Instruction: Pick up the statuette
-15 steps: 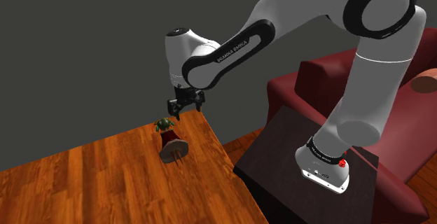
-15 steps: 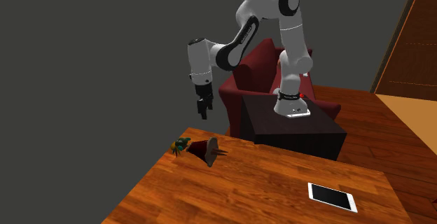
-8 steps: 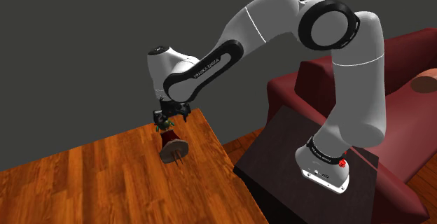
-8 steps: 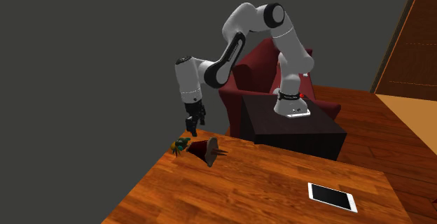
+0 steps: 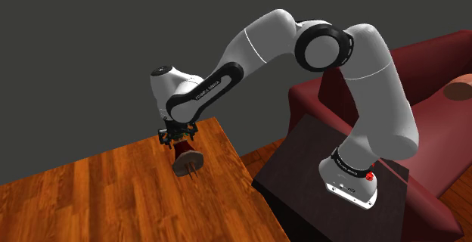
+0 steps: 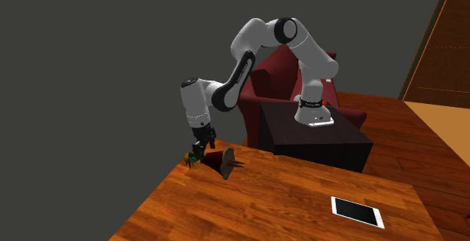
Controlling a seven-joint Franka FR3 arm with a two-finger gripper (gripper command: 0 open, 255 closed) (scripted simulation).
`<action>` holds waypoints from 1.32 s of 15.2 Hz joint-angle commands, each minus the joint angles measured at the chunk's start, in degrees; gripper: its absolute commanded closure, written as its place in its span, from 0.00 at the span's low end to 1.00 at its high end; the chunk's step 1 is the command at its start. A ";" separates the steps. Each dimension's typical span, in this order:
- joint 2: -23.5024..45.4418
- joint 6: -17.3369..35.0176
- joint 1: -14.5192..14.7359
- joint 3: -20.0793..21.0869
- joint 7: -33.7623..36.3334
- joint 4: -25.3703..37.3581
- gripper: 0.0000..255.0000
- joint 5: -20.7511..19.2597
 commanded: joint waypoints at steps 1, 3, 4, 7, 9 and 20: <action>1.33 0.86 0.30 -0.30 0.11 0.49 0.00 -0.30; 2.23 1.52 0.46 -0.51 0.14 0.72 0.00 -0.50; 2.23 1.53 0.46 -0.51 0.14 0.71 0.00 -0.50; 2.18 1.51 0.46 -0.50 0.15 0.69 1.00 -0.49; 2.17 1.53 0.45 -0.50 0.15 0.66 1.00 -0.49; -0.56 -0.63 -0.04 0.15 0.02 0.10 1.00 0.14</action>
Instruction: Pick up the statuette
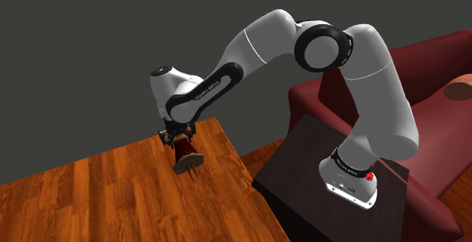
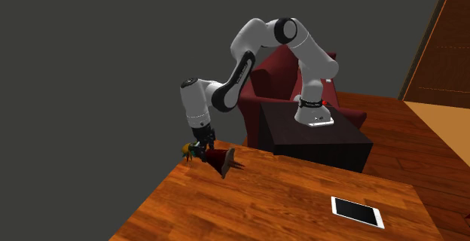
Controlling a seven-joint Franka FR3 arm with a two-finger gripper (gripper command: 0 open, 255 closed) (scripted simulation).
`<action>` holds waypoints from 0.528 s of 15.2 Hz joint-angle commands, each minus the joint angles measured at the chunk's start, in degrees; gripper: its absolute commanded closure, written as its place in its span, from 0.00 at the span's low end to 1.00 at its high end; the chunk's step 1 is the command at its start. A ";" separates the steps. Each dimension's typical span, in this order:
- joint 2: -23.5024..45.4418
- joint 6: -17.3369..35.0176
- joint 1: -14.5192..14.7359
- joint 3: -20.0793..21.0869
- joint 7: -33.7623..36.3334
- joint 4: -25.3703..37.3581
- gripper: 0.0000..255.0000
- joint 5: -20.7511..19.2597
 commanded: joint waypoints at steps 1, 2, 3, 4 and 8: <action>-1.26 -0.98 -0.22 0.30 -0.06 -0.22 1.00 0.29; -1.79 -1.43 -0.32 0.42 -0.09 -0.29 1.00 0.43; -2.31 -1.89 -0.41 0.55 -0.12 -0.35 1.00 0.56; -2.83 -2.36 -0.50 0.67 -0.15 -0.39 1.00 0.70; -4.83 -4.30 -0.85 1.15 -0.27 -0.42 1.00 1.24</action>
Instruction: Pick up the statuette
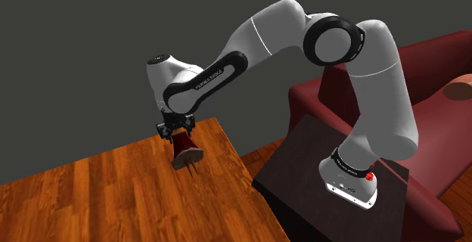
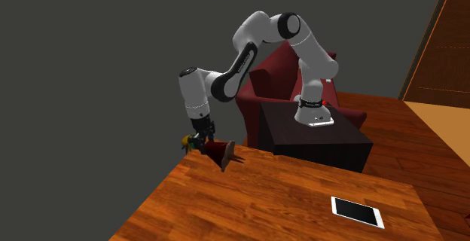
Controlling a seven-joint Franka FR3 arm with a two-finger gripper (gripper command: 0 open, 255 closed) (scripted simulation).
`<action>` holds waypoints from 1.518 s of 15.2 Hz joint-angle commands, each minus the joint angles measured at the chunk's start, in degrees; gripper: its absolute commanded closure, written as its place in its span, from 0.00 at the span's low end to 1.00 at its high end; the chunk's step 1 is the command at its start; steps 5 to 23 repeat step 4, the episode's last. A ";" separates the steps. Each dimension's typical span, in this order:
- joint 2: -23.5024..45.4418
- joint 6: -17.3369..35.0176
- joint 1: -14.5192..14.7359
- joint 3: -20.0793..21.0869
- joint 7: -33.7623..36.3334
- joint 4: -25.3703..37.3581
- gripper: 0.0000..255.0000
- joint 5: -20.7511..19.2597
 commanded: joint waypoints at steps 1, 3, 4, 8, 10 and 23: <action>-1.17 -1.24 -0.21 0.28 -0.10 0.16 1.00 0.33; -1.72 -1.81 -0.30 0.41 -0.14 0.19 1.00 0.49; -1.72 -1.82 -0.30 0.41 -0.14 0.20 1.00 0.49; -1.72 -1.82 -0.30 0.41 -0.14 0.20 1.00 0.49; -1.72 -1.82 -0.30 0.41 -0.14 0.20 1.00 0.49; -1.72 -1.82 -0.30 0.41 -0.14 0.20 1.00 0.49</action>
